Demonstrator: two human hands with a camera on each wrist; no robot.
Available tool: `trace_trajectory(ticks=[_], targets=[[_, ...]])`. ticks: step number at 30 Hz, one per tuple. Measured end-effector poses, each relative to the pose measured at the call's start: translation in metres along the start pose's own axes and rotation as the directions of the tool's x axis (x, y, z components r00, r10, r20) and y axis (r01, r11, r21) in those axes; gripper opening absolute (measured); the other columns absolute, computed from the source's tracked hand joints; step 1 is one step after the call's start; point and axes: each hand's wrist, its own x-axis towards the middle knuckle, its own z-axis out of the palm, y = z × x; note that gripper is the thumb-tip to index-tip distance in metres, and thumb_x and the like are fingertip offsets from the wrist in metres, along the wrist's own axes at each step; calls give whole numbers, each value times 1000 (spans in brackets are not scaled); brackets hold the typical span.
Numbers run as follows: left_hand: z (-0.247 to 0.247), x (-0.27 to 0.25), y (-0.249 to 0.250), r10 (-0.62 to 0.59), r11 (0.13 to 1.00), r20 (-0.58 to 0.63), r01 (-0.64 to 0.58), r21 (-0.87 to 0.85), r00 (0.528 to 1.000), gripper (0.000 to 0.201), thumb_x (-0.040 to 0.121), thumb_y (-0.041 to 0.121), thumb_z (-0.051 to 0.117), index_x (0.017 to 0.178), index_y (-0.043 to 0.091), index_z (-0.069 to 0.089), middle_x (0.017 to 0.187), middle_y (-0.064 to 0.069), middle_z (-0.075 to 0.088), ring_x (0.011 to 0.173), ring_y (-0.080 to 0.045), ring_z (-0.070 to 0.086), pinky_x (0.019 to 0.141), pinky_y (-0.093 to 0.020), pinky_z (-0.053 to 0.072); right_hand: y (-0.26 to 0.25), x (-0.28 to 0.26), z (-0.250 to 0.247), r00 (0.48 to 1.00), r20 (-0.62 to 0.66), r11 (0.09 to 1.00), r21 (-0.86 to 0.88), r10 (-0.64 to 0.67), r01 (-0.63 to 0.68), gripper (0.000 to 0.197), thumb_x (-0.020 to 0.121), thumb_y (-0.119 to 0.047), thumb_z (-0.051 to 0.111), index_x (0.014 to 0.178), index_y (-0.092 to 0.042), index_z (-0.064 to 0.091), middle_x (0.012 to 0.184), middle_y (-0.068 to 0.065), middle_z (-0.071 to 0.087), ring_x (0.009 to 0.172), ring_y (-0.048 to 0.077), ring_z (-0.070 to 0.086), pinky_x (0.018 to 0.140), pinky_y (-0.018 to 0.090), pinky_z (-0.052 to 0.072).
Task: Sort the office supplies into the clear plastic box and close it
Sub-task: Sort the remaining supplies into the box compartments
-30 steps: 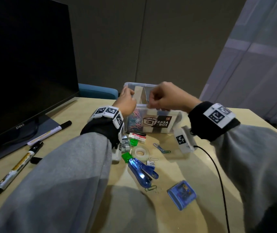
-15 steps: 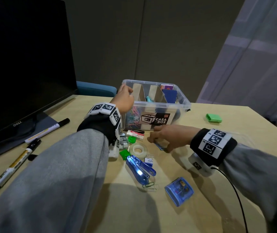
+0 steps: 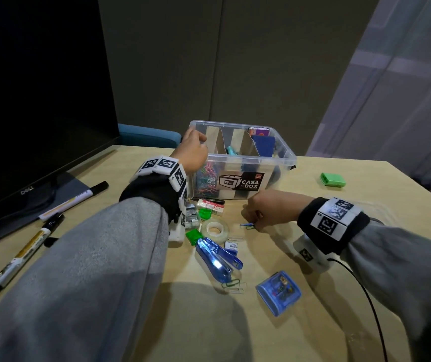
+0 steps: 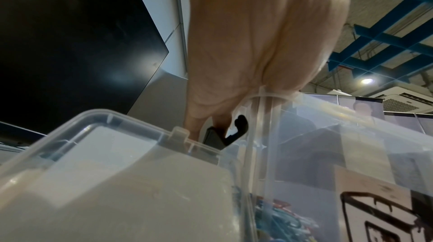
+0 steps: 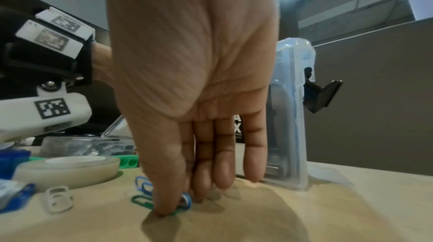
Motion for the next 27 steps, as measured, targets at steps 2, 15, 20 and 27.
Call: trace_trajectory(ticks=[2,15,20,27], targets=[[0,0,0,0,1000,2,0,0,1000,34,101,9,37,135,10,42,157,-5,23,141,-22,31,108,-37,34,-3,-1,1,1000,13,999,-43,-16,17,17,86,-22,67,101,-13,67,93,3,66,83,18,59,72,27,48],[0,-1,1,1,1000,5,-1,-14,1000,33,101,8,36,133,8,43,150,-6,30,133,-20,37,105,-35,35,-6,3,10,999,26,1000,10,27,-27,13,80,-32,65,80,-21,58,76,0,61,71,19,57,64,30,50],[0,-1,0,12,1000,6,-12,-3,1000,34,101,8,36,135,8,42,151,-5,28,134,-20,36,98,-30,32,-9,2,12,999,13,999,17,29,-29,18,79,-30,66,88,-14,64,76,3,61,70,20,57,62,31,50],[-1,-1,0,6,1000,18,-6,-3,1000,34,101,9,36,135,9,42,161,-2,13,144,-21,27,109,-37,32,-1,-10,-12,999,30,955,295,-28,18,14,86,-21,66,78,-12,59,73,0,57,65,13,52,64,27,45]])
